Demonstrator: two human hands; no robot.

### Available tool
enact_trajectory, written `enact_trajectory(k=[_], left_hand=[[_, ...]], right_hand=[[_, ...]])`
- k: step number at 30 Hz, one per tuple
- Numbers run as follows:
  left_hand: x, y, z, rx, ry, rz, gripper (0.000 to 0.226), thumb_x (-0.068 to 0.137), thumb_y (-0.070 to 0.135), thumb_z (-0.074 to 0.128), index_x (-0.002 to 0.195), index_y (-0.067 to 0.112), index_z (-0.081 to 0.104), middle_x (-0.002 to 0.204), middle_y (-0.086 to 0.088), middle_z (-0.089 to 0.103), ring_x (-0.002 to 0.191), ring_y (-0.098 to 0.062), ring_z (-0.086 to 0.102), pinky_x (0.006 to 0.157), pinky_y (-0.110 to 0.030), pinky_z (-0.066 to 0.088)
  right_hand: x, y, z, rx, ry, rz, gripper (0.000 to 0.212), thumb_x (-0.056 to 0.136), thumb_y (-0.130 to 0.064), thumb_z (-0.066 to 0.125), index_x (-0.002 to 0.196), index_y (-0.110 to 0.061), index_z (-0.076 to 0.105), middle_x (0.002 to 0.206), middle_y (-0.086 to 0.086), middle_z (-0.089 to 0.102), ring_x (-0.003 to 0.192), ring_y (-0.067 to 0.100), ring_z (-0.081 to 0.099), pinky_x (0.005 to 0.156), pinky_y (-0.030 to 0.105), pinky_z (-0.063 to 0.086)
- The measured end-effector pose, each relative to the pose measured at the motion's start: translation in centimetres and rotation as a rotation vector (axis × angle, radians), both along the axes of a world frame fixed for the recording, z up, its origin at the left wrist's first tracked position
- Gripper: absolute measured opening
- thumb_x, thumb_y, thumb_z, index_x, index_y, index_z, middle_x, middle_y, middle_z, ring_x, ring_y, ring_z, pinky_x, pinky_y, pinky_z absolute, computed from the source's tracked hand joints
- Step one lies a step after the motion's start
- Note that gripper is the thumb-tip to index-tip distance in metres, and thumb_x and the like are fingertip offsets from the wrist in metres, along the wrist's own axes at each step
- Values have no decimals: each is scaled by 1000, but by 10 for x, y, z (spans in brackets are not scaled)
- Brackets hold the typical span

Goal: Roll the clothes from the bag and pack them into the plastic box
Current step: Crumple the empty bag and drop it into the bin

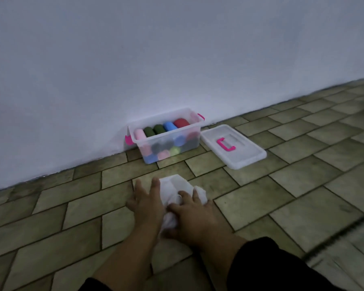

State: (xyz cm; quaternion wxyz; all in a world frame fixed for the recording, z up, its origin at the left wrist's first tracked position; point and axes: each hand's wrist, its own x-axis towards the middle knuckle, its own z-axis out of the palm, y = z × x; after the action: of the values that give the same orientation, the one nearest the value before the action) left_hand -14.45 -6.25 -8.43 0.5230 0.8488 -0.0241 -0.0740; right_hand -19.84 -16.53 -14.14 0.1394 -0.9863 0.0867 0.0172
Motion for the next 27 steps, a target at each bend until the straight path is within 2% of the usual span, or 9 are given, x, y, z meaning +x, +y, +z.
enact_trajectory(k=[1,3,5,9,15,19,21,23,27], left_hand=[[3,2,2,44,-69,29,66,95,53,35,150,18,25,156,-13,23,142,-33,22,115,-41,21],[0,-2,7,48,-147,-63,55,95,46,43,141,16,41,145,-16,39,132,-34,36,110,-43,32],[-5,-14,10,71,-219,-199,43,93,39,51,131,18,50,137,-11,48,123,-28,45,103,-40,39],[-33,-60,10,193,-381,-503,44,90,38,57,131,24,51,136,-2,48,114,-15,49,88,-27,35],[-131,-137,0,221,-522,-1069,44,86,33,62,129,25,55,131,0,50,118,-15,50,89,-17,34],[-216,-170,-23,191,-518,-1355,45,88,35,56,132,26,52,133,1,50,116,-18,52,93,-26,40],[-252,-184,-48,231,-487,-1466,45,88,37,55,131,27,52,134,2,51,117,-19,53,94,-29,42],[-280,-196,-85,331,-418,-1529,45,88,39,55,131,27,51,134,2,51,119,-19,52,96,-31,42],[-311,-212,-190,680,-217,-1542,46,88,42,54,131,26,51,138,-1,50,122,-23,51,99,-33,44]], right_hand=[[0,2,0,-13,-33,-20,60,70,-73,52,124,-51,41,153,6,20,141,44,8,105,71,15],[-4,-3,0,-16,-124,-64,44,76,-62,53,116,-45,51,142,7,33,131,42,28,100,58,33],[-13,-21,0,17,-178,-123,37,78,-54,53,114,-42,55,135,7,39,121,39,39,94,50,41],[-56,-87,1,42,-226,-318,39,74,-54,59,112,-43,58,132,7,44,116,32,48,92,42,47],[-206,-192,-4,46,-343,-868,43,69,-58,61,108,-40,62,135,7,43,116,31,53,96,41,46],[-313,-215,-25,46,-519,-1196,52,59,-63,63,104,-36,64,127,11,47,111,33,56,91,42,48],[-355,-215,-50,81,-526,-1304,53,59,-63,64,104,-37,63,126,12,46,111,33,56,92,41,47],[-391,-211,-87,134,-480,-1362,54,59,-64,64,106,-37,62,127,11,45,113,32,54,93,41,46],[-441,-192,-184,287,-343,-1439,52,62,-63,66,108,-40,61,129,8,44,115,31,53,95,41,46]])
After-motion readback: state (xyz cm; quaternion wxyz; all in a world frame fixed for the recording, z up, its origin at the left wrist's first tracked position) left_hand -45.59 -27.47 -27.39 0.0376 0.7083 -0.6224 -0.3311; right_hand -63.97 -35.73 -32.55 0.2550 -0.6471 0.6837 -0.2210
